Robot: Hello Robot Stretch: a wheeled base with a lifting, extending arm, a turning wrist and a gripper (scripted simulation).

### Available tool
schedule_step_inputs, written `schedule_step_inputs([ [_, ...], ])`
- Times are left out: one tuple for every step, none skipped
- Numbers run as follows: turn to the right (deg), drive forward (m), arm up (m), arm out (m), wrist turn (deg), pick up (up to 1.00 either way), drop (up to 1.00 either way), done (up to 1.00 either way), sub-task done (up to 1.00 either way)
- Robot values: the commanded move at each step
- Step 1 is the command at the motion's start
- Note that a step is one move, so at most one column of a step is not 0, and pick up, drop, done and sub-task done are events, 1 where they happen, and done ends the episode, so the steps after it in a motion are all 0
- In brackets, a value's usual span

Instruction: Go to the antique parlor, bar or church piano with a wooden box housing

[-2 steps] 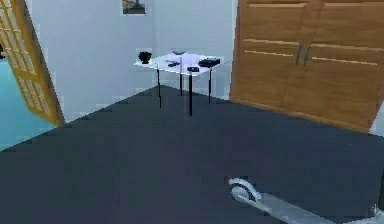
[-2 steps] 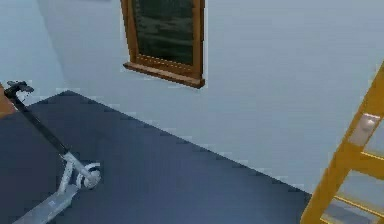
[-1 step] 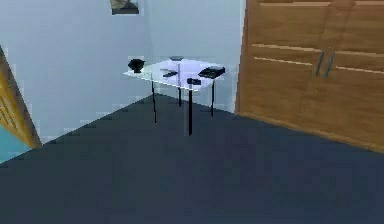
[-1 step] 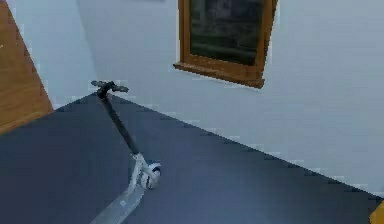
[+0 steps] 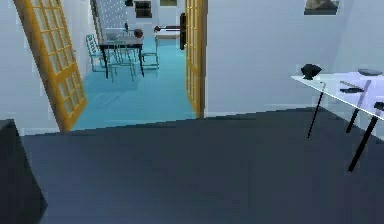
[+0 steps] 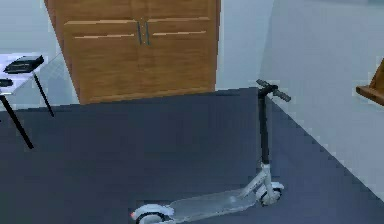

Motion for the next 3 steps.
schedule_step_inputs([
  [-9.0, 0.00, 0.00, 0.00, 0.0, 0.00, 0.00, 0.00, 0.00],
  [0.0, 1.00, 0.00, 0.00, 0.0, 0.00, 0.00, 0.00, 0.00],
  [-3.0, 0.00, 0.00, 0.00, 0.0, 0.00, 0.00, 0.00, 0.00],
])
